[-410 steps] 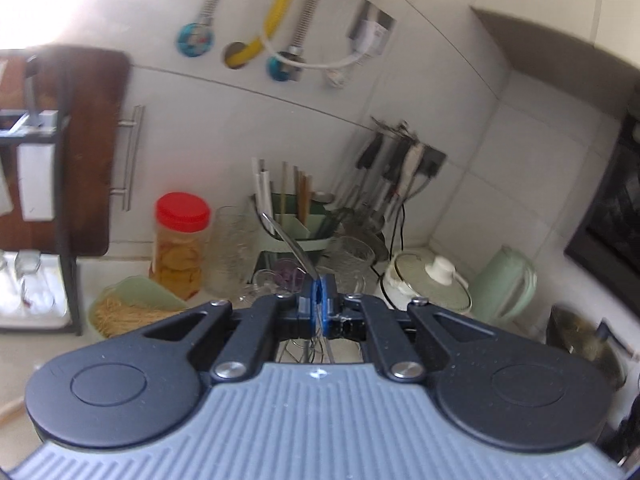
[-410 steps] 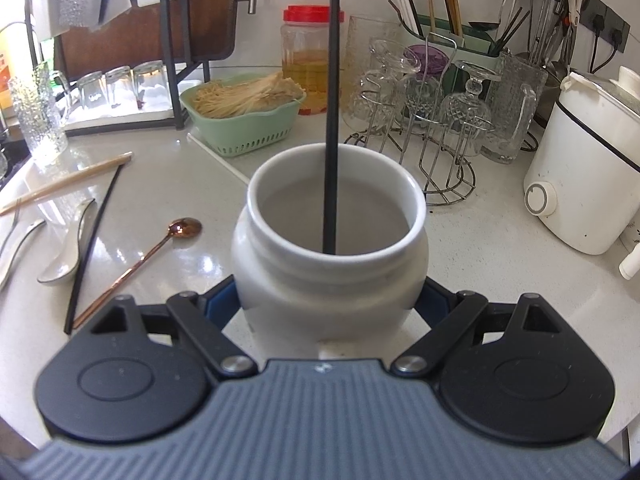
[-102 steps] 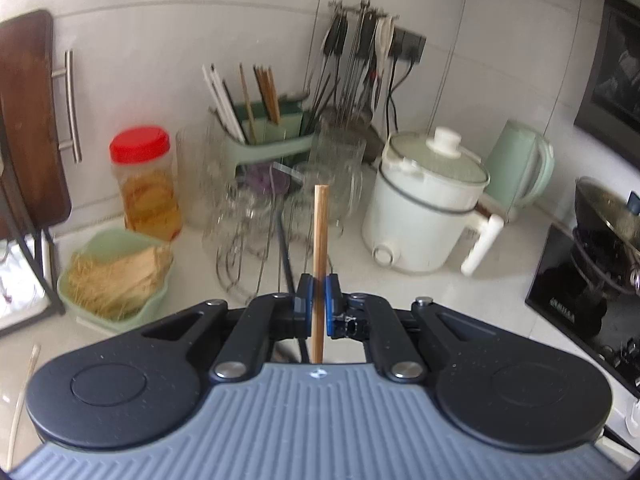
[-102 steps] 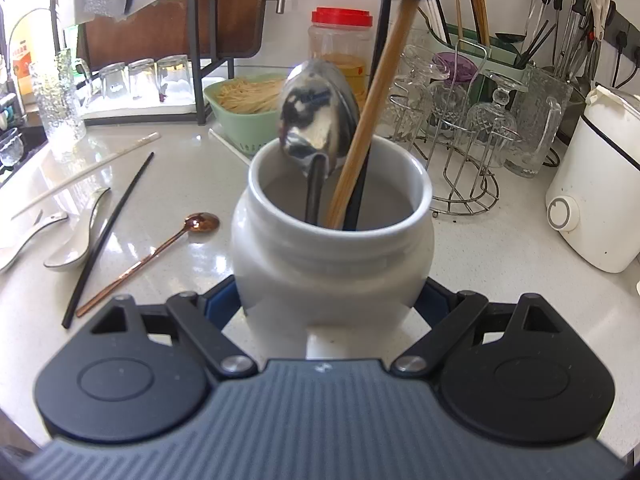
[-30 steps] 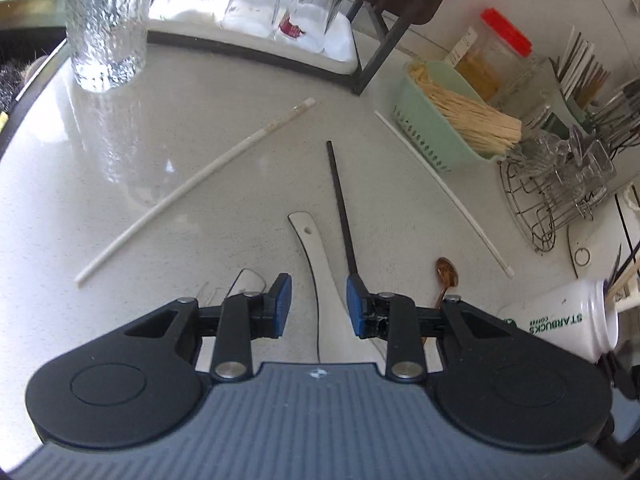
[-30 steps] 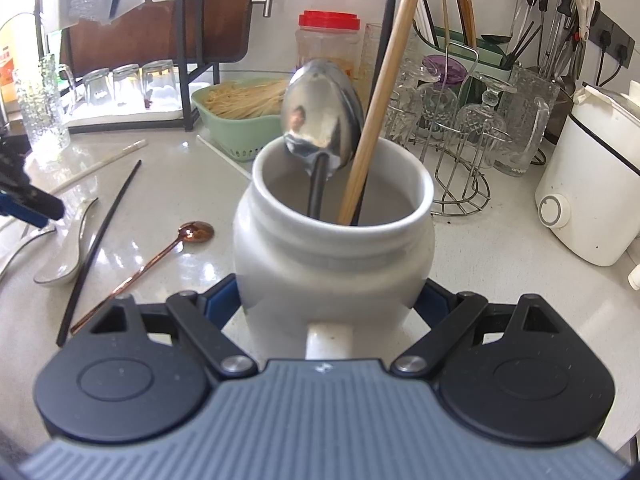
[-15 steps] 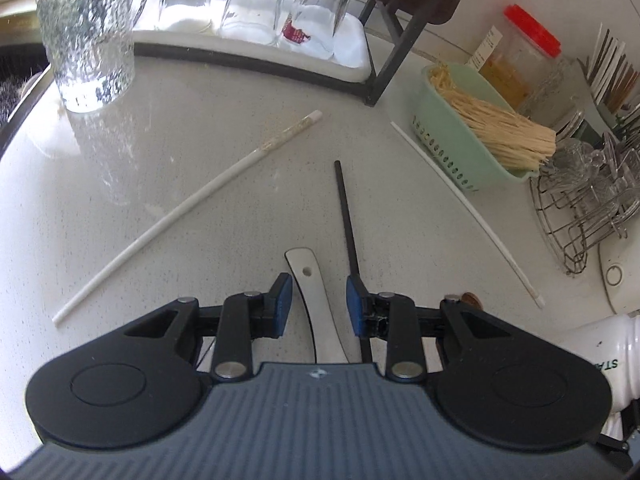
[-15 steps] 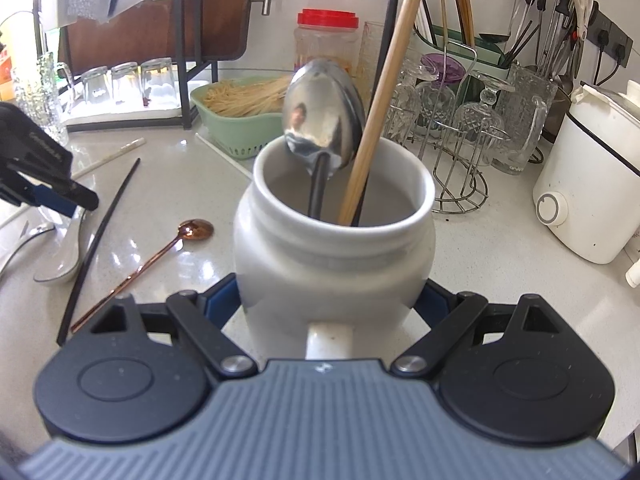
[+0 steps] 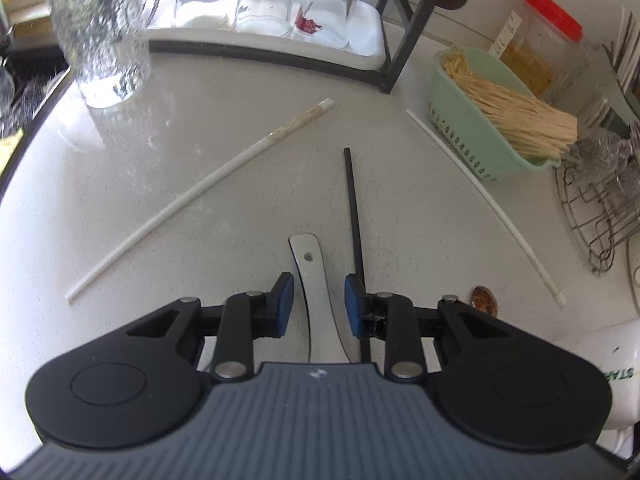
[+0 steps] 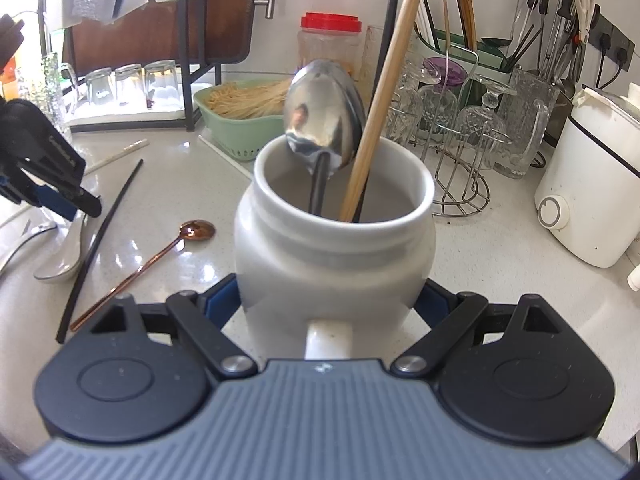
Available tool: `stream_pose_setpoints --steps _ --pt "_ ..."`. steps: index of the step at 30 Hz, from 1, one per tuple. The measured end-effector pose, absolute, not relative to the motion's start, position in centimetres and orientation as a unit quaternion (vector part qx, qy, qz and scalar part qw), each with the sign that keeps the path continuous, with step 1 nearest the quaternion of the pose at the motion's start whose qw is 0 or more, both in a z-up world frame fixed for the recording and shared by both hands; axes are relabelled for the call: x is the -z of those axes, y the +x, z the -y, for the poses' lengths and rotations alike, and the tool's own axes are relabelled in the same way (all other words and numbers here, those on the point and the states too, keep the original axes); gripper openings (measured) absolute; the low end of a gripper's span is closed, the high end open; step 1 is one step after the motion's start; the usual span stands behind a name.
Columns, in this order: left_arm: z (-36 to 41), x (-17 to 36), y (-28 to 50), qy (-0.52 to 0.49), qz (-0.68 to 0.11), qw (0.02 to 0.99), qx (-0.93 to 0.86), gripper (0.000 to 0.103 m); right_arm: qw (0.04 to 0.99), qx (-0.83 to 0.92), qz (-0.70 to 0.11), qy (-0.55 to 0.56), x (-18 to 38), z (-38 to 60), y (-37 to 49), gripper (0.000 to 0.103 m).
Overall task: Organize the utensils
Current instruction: 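Move the left tool to the white ceramic spoon and close on its handle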
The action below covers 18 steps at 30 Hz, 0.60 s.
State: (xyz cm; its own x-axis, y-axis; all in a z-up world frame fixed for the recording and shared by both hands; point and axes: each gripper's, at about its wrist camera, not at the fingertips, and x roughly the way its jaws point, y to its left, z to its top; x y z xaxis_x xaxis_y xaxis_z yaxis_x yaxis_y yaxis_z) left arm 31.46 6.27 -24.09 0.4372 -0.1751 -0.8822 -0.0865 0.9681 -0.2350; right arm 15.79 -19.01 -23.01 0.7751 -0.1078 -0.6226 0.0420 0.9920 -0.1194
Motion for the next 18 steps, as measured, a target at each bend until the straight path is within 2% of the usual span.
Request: stream_pose_setpoints --steps 4,18 --pt "-6.0 24.1 31.0 -0.122 -0.527 0.841 0.014 0.018 0.941 0.037 -0.332 -0.050 23.0 19.1 15.8 0.092" --pt "-5.0 23.3 29.9 -0.098 -0.501 0.859 0.038 0.015 0.943 0.029 -0.327 -0.054 23.1 19.2 15.7 0.092"
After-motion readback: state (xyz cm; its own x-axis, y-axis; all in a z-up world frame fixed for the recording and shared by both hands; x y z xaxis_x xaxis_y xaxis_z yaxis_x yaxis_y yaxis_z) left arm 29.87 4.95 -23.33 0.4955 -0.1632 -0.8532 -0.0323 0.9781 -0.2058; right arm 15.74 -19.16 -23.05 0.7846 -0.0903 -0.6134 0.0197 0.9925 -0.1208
